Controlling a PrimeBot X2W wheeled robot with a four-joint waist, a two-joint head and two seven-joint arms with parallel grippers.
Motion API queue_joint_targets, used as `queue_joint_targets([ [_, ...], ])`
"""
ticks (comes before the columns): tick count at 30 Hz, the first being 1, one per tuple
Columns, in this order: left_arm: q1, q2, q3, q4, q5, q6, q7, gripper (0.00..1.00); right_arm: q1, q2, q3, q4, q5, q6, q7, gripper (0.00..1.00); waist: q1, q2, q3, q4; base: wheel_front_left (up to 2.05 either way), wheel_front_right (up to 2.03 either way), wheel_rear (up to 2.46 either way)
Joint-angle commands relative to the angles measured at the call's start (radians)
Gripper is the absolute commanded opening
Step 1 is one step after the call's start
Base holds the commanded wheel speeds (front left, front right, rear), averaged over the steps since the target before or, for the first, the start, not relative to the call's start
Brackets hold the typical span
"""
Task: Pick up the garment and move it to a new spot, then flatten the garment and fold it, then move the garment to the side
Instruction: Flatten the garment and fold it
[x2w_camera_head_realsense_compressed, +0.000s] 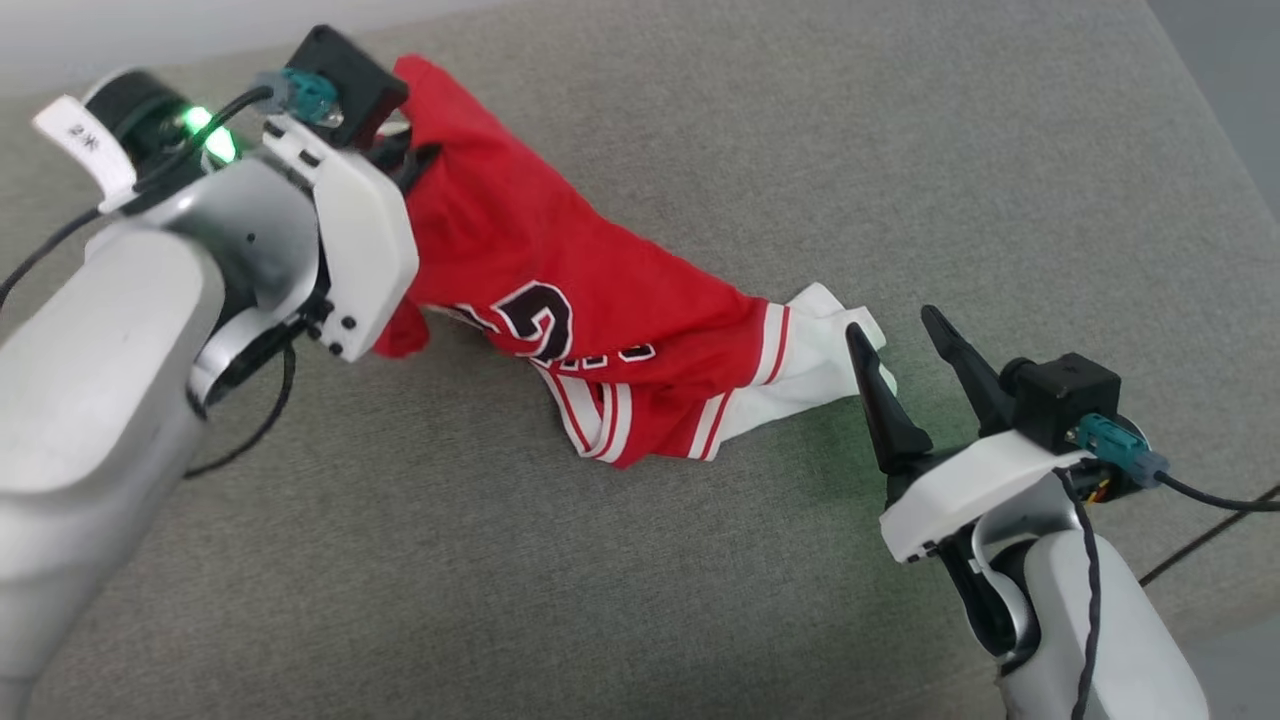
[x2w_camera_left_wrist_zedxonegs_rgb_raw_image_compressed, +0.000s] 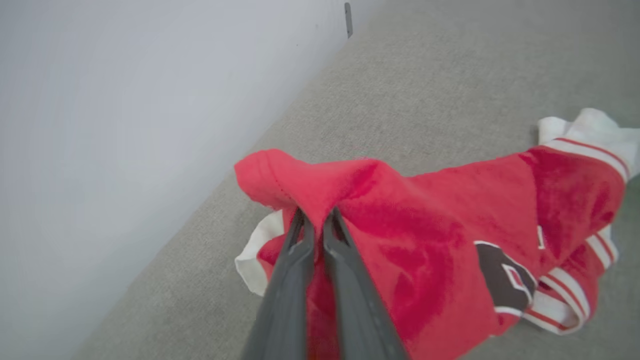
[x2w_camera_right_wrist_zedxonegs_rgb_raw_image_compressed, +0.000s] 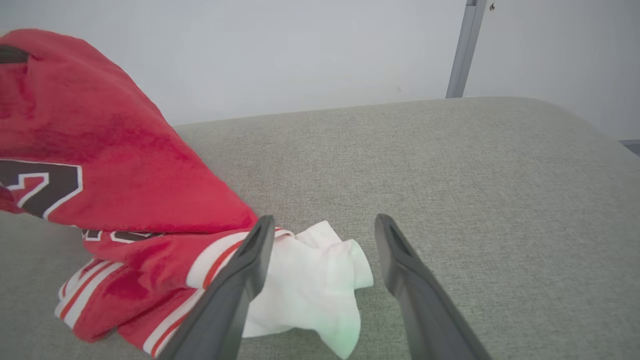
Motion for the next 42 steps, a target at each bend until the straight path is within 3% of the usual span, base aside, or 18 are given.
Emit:
queue_joint_targets([
  [1, -0.048, 0.007, -0.055, 0.047, 0.004, -0.001, -0.046, 0.0, -0.017, 0.006, 0.005, 0.007, 0.004, 0.0, -0.011, 1.0, 0.0, 0.0, 0.018, -0.015, 0.0, 0.0, 0.0],
  [6, -0.142, -0.005, -0.201, 0.205, -0.058, -0.001, -0.112, 0.0, -0.038, 0.01, 0.028, 0.021, 0.011, 0.0, -0.025, 1.0, 0.0, 0.0, 0.042, -0.034, 0.0, 0.0, 0.0],
  [10, -0.183, -0.021, -0.288, 0.298, -0.14, -0.001, -0.126, 0.18, -0.053, 0.011, 0.041, 0.037, 0.016, 0.0, -0.032, 1.0, 0.0, 0.0, 0.055, -0.039, 0.0, 0.0, 0.0],
  [12, -0.2, -0.02, -0.33, 0.327, -0.183, -0.001, -0.122, 0.39, -0.057, 0.011, 0.048, 0.042, 0.019, 0.0, -0.034, 1.0, 0.0, 0.0, 0.059, -0.038, 0.0, 0.0, 0.0],
  [14, -0.214, -0.019, -0.37, 0.342, -0.225, -0.001, -0.113, 0.83, -0.062, 0.012, 0.049, 0.047, 0.02, 0.0, -0.038, 1.0, 0.0, 0.0, 0.061, -0.034, 0.0, 0.0, 0.0],
  [15, -0.222, -0.015, -0.39, 0.35, -0.252, -0.001, -0.105, 1.0, -0.066, 0.012, 0.049, 0.049, 0.02, 0.0, -0.039, 1.0, 0.0, 0.0, 0.062, -0.032, 0.0, 0.0, 0.0],
  [21, -0.277, -0.008, -0.437, 0.35, -0.371, -0.002, -0.118, 1.0, -0.071, 0.011, 0.038, 0.059, 0.013, 0.0, -0.041, 1.0, 0.0, 0.0, 0.05, -0.007, 0.0, 0.0, 0.0],
  [31, -0.316, 0.031, -0.478, 0.275, -0.469, -0.002, -0.091, 1.0, -0.052, 0.01, 0.006, 0.05, -0.003, 0.0, -0.048, 1.0, 0.0, 0.0, 0.007, 0.038, 0.0, 0.0, 0.0],
  [42, -0.26, 0.057, -0.503, 0.107, -0.502, 0.018, -0.045, 1.0, -0.021, 0.01, 0.002, 0.006, -0.014, 0.0, -0.011, 1.0, 0.0, 0.0, -0.032, 0.054, 0.0, 0.0, 0.0],
])
